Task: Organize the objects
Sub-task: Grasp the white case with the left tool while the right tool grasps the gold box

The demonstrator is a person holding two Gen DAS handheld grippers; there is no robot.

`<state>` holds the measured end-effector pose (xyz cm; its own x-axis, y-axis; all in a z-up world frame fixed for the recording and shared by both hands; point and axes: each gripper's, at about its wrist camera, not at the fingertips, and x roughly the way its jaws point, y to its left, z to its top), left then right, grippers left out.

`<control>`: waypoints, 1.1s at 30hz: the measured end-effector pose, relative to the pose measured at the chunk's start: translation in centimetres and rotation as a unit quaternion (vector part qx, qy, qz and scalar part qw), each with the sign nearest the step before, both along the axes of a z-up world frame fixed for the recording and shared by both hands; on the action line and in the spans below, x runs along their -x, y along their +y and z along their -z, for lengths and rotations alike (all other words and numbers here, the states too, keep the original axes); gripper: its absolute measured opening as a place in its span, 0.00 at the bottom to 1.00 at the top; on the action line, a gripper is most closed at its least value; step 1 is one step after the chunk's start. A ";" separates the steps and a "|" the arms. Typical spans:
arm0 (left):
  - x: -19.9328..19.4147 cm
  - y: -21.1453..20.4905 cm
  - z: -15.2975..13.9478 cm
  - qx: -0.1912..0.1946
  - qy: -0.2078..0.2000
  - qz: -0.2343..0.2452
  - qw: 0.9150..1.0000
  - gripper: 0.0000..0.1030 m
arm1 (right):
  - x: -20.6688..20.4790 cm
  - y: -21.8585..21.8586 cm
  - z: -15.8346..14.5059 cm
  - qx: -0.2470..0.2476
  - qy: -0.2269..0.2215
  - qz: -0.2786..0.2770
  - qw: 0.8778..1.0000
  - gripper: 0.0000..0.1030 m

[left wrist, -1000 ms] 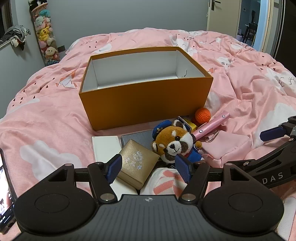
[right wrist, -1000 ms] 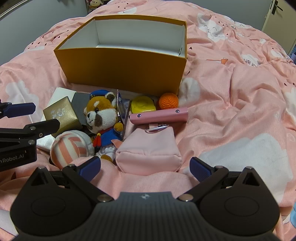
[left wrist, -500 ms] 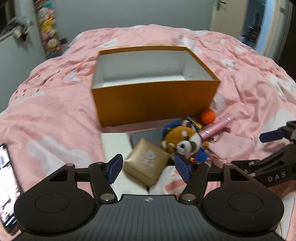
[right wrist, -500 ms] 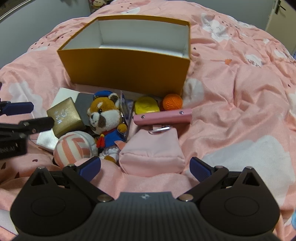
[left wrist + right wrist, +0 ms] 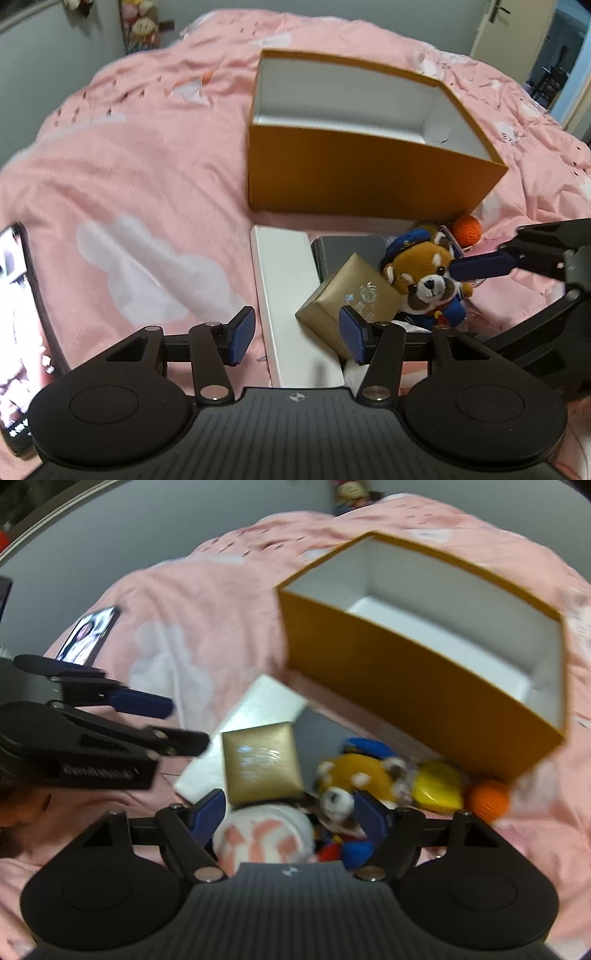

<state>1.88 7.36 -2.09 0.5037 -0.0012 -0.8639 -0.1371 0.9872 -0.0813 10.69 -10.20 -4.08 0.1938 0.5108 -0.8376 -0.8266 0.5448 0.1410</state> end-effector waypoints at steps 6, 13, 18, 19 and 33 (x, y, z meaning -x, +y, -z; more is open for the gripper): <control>-0.8 1.4 1.0 0.007 0.016 -0.024 1.000 0.52 | -0.5 2.5 1.8 0.016 0.004 -0.042 0.999 0.66; -1.8 2.1 2.2 0.015 0.040 -0.032 0.999 0.52 | -1.6 3.7 3.8 0.028 0.044 -0.054 0.997 0.66; -2.5 2.6 3.2 0.027 0.058 -0.041 0.997 0.52 | -1.7 4.0 4.2 0.029 0.039 -0.062 0.997 0.61; -2.7 2.8 3.5 0.033 0.062 -0.045 0.997 0.52 | -1.8 3.8 3.9 0.029 0.029 -0.058 0.997 0.60; -6.4 3.8 7.2 0.096 0.095 -0.096 0.986 0.78 | -5.5 0.5 1.5 -0.016 0.034 0.019 0.999 0.59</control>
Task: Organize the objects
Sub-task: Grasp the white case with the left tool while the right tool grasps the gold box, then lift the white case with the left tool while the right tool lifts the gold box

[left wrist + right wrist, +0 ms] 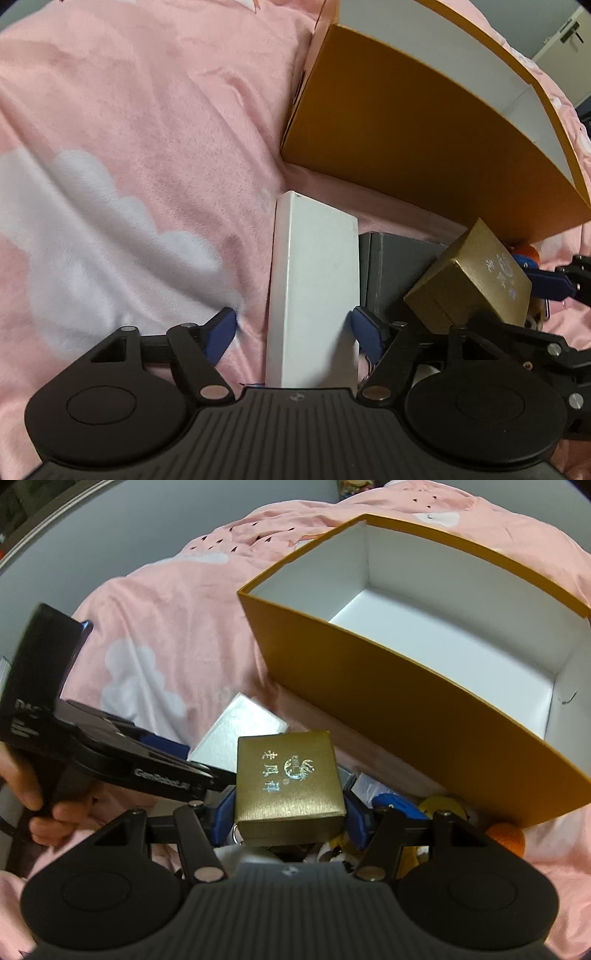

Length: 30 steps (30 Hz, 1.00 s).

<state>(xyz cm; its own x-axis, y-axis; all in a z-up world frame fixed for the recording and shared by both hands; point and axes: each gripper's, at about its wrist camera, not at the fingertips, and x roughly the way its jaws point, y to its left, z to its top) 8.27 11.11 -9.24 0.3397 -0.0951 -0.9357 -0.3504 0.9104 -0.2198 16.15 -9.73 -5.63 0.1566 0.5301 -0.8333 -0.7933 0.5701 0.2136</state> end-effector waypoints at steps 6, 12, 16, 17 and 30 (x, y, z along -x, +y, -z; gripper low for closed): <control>0.2 0.0 -0.1 0.011 -0.008 -0.012 1.000 0.65 | -0.3 -0.3 0.3 -0.014 0.014 0.017 1.000 0.59; 1.6 -1.1 -1.9 -0.019 -0.035 -0.022 0.999 0.33 | -0.1 -0.7 0.6 -0.023 0.014 0.027 0.999 0.59; 2.5 -2.3 -3.3 -0.053 -0.049 -0.020 0.997 0.25 | -0.1 -1.3 0.6 -0.030 0.018 0.036 0.999 0.59; 2.8 -2.5 -3.3 -0.056 -0.050 -0.017 0.997 0.25 | -0.1 -1.5 0.5 -0.033 0.020 0.039 0.999 0.59; 0.6 0.7 0.9 0.027 -0.040 -0.047 0.998 0.52 | 0.3 -1.4 0.9 -0.032 0.023 0.050 0.998 0.59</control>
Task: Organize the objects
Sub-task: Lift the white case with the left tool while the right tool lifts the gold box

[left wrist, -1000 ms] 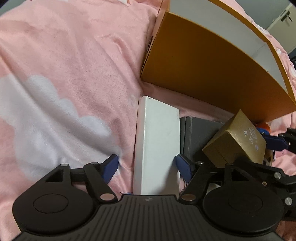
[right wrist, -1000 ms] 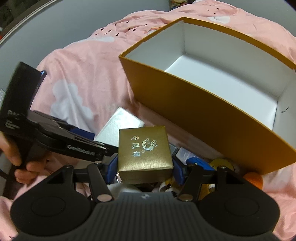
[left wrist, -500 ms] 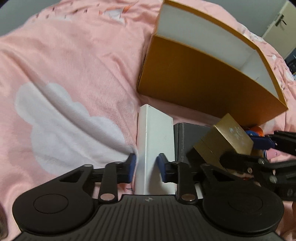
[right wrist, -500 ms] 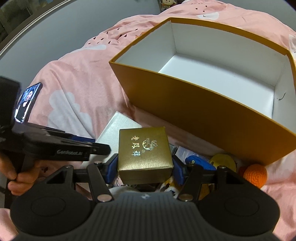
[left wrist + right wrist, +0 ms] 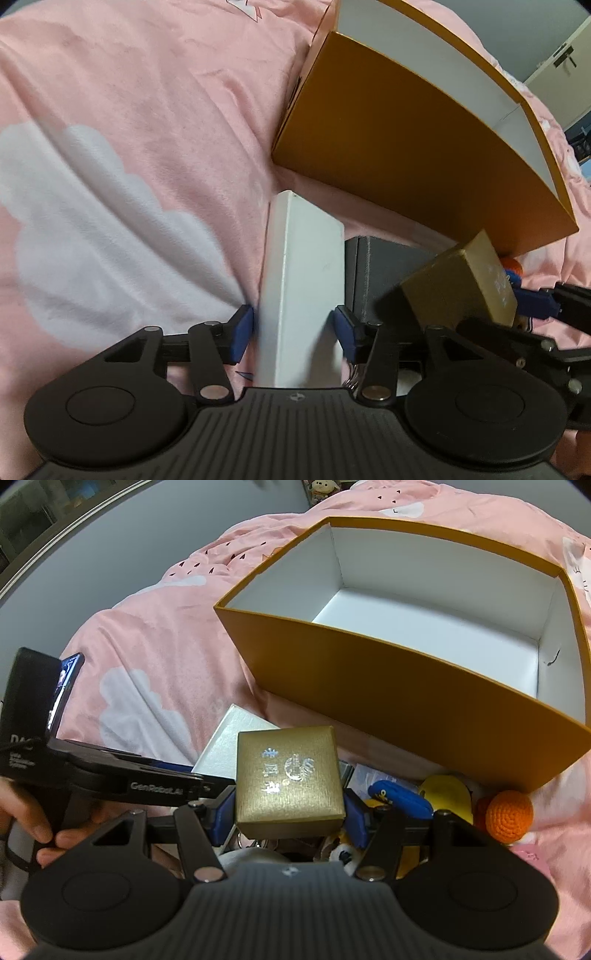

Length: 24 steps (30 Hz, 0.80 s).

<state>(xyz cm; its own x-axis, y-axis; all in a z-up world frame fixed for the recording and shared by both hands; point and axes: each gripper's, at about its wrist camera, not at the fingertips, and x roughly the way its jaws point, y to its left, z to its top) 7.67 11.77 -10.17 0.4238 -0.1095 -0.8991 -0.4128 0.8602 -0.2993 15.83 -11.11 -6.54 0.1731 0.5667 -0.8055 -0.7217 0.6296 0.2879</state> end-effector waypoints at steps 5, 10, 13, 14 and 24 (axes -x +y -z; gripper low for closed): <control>0.3 -1.1 -1.2 -0.025 -0.007 0.016 1.000 0.37 | -0.1 0.3 0.4 0.001 0.009 0.003 1.000 0.59; 1.1 -3.6 -3.4 -0.052 -0.034 0.065 0.996 0.33 | -0.3 0.1 0.4 -0.003 0.013 0.006 1.000 0.59; 0.4 -3.3 -2.3 -0.045 -0.023 0.057 0.997 0.33 | -0.4 -0.1 0.4 -0.006 0.016 0.008 1.000 0.59; 0.3 -2.9 -2.3 -0.049 -0.019 0.053 0.997 0.32 | -0.3 -0.1 0.4 -0.006 0.015 0.008 1.000 0.59; 1.4 -4.3 -3.5 -0.086 -0.022 0.056 0.994 0.31 | 0.0 0.0 0.3 -0.007 0.001 0.003 1.000 0.59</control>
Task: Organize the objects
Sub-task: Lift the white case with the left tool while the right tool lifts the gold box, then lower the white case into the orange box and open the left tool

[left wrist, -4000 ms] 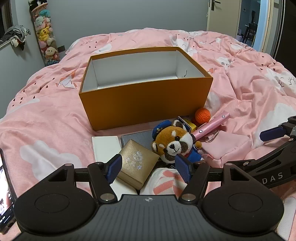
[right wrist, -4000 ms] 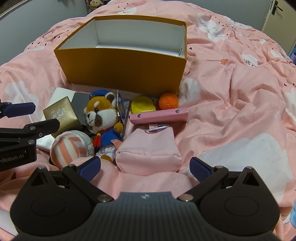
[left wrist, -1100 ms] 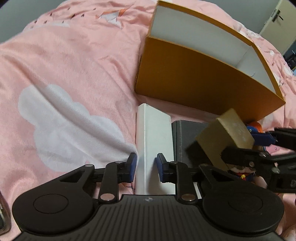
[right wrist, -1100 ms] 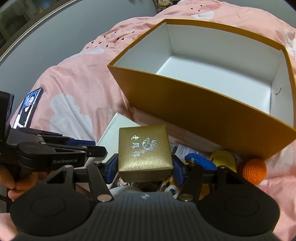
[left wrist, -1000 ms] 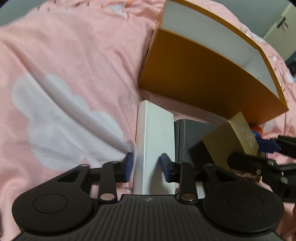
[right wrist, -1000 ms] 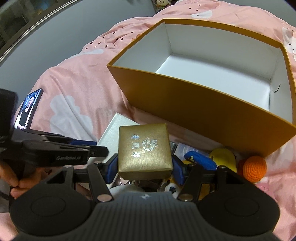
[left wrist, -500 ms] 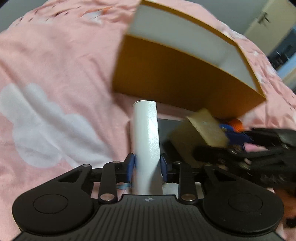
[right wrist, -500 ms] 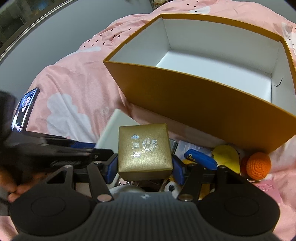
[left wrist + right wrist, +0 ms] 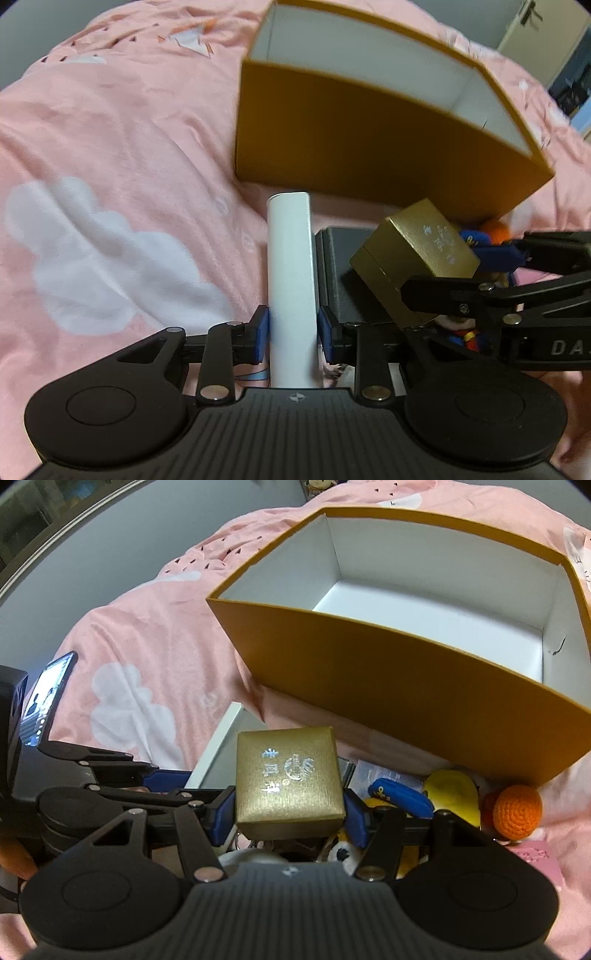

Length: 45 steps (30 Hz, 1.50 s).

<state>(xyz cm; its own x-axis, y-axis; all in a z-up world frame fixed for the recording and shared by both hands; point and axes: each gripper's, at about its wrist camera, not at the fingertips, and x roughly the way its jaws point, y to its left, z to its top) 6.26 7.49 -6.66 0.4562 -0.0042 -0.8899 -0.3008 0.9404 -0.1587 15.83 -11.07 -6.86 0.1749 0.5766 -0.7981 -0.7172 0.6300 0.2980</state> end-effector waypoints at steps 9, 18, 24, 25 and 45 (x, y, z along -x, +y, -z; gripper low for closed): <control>0.5 -0.4 -7.9 -0.017 -0.111 -0.006 0.994 0.30 | -0.1 -1.3 -5.7 -0.039 -0.057 -0.004 0.998 0.59; -4.9 1.3 -14.2 -0.004 -0.182 0.030 0.983 0.30 | -3.8 -2.2 -12.0 -0.063 -0.137 0.029 0.988 0.59; -12.7 1.3 -12.9 -0.011 -0.149 0.040 0.988 0.30 | -9.1 -1.2 -10.4 -0.039 -0.115 0.078 0.990 0.59; -14.2 1.3 -11.9 -0.014 -0.136 0.040 0.990 0.30 | -9.9 -1.1 -9.8 -0.034 -0.108 0.082 0.990 0.59; -26.6 -2.1 1.9 -0.248 0.083 0.092 0.961 0.31 | -17.0 0.1 -0.8 0.009 0.007 0.085 0.996 0.59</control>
